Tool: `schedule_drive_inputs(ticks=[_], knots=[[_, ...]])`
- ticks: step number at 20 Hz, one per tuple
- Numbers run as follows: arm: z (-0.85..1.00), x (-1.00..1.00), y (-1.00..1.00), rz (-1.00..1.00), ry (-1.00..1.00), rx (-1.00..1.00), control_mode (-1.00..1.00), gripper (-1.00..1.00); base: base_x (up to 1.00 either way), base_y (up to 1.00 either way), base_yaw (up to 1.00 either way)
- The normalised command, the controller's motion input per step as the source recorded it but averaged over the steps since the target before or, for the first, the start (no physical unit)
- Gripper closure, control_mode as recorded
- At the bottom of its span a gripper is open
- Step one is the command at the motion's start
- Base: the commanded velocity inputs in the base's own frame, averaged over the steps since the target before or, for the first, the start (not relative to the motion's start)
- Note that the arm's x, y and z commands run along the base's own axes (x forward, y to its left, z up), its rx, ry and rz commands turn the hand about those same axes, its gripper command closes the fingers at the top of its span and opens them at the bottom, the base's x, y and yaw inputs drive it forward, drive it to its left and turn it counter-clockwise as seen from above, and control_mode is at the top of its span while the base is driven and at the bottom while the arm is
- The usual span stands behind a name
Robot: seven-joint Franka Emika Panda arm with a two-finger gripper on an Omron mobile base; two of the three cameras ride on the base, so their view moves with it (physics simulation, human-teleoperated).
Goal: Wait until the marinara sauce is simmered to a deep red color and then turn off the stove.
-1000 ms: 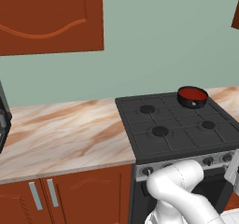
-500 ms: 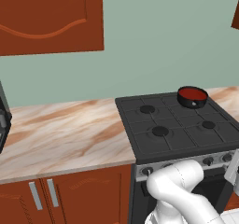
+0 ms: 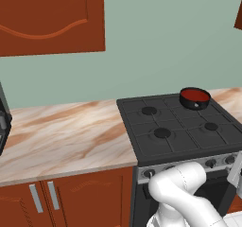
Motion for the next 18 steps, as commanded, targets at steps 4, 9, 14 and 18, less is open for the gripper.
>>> schedule_drive_inputs(ticks=[4,9,14,18], knots=[[0.0,0.0,0.0,0.0,0.0,0.0,-1.0,-1.0,0.0,0.0,0.0],[0.0,0.0,0.0,0.0,0.0,0.0,-1.0,-1.0,0.0,0.0,0.0],[0.0,0.0,0.0,0.0,0.0,0.0,-1.0,-1.0,0.0,0.0,0.0],[0.0,0.0,0.0,0.0,0.0,0.0,-1.0,-1.0,0.0,0.0,0.0]])
